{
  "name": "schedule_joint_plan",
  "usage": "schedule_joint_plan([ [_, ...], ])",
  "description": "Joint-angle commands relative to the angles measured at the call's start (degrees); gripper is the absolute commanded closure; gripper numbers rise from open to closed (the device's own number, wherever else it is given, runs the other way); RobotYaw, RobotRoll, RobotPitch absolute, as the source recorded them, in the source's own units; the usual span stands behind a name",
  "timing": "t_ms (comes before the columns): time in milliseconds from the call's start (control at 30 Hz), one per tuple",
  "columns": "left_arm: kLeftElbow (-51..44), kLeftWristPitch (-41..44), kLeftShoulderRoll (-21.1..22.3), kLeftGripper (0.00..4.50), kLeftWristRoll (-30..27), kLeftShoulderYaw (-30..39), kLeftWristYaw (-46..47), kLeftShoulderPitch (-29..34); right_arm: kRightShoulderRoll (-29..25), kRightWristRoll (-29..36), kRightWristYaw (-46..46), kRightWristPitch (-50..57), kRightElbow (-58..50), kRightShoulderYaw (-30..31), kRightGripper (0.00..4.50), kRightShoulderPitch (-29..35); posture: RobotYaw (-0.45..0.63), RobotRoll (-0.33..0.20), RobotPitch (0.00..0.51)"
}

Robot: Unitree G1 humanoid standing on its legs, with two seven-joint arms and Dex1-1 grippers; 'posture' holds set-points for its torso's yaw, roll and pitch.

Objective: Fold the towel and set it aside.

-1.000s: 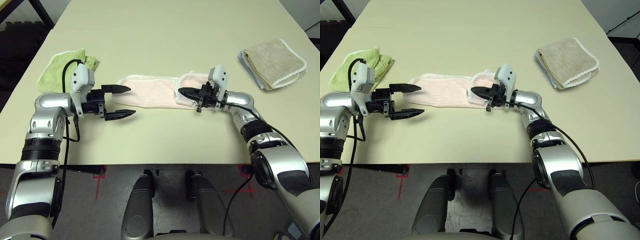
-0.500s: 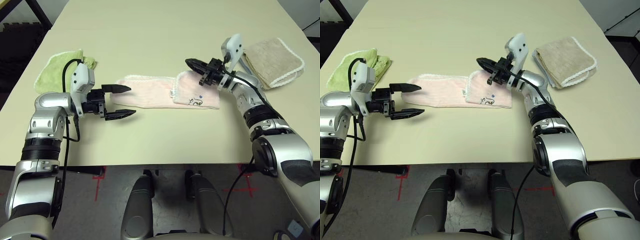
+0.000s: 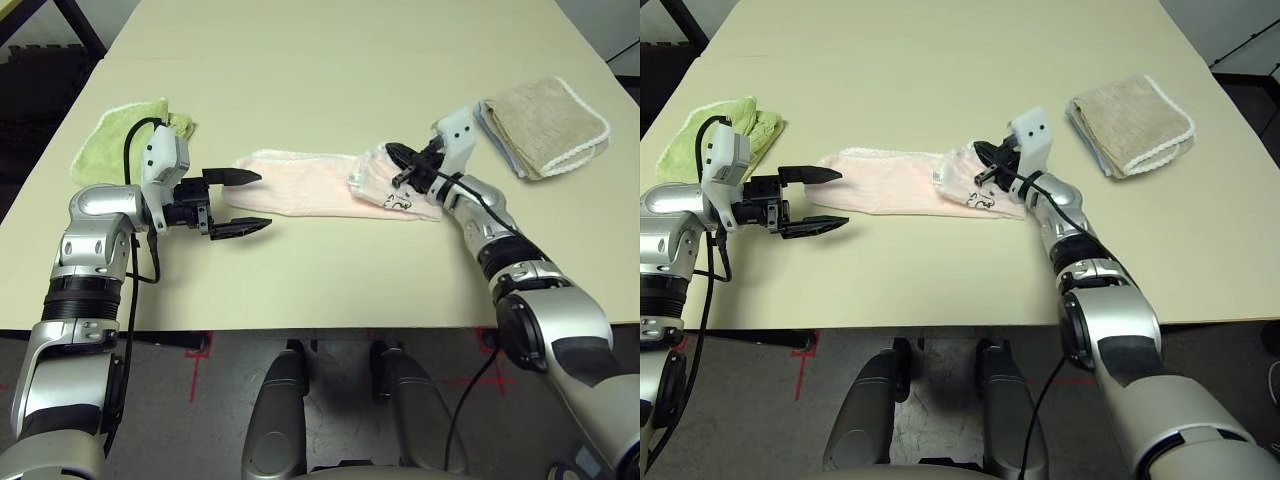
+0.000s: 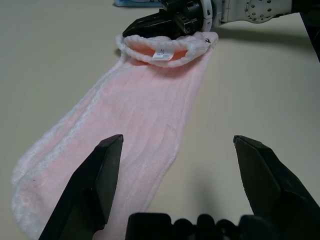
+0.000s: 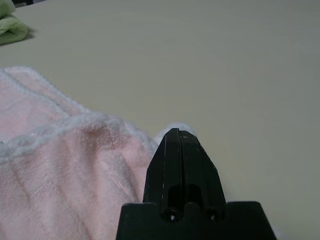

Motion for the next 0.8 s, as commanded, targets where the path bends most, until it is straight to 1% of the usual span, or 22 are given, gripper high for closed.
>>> schedule_joint_plan([
  [33, 0.57, -0.02, 0.57, 0.00, 0.08, -0.23, -0.40, -0.75, -0.11, 1.35, 2.85, 1.68, -0.02, -0.81, 4.47, -0.46, 0.04, 0.000, 0.239],
  [167, 1.11, -0.47, 0.11, 0.00, 0.00, -0.12, -0.12, -1.21, -2.53, 6.94, 11.97, 3.08, -5.17, -3.72, 4.47, -2.91, 0.04, 0.000, 0.236],
  [267, 1.27, -0.58, -0.02, 0.00, -0.02, -0.08, -0.05, -1.27, -4.81, 9.77, 19.16, 4.03, -10.50, -4.03, 4.47, -2.12, 0.03, 0.000, 0.236],
  [400, 1.41, -0.86, -0.18, 0.00, -0.04, -0.03, 0.00, -1.09, -8.82, 11.99, 27.31, 6.49, -18.67, -3.17, 4.47, 1.32, 0.03, 0.000, 0.235],
  [467, 1.49, -0.98, -0.26, 0.00, -0.07, -0.05, -0.03, -1.02, -13.25, 12.03, 34.15, 8.23, -23.41, -1.27, 4.47, 4.99, 0.03, 0.000, 0.234],
  [533, 1.59, -1.05, -0.30, 0.00, -0.08, -0.08, -0.06, -1.06, -16.85, 11.47, 38.88, 9.11, -26.55, 0.61, 4.47, 8.16, 0.02, 0.000, 0.234],
  [667, 1.96, -1.30, -0.39, 0.00, -0.03, -0.16, -0.19, -1.18, -21.46, 11.34, 42.81, 12.22, -30.02, 2.31, 4.47, 13.41, 0.02, 0.000, 0.231],
  [800, 2.10, -1.20, -0.48, 0.00, -0.09, -0.26, -0.35, -1.09, -23.47, 11.31, 43.27, 13.75, -31.89, 2.39, 4.47, 17.06, 0.01, 0.000, 0.223],
])
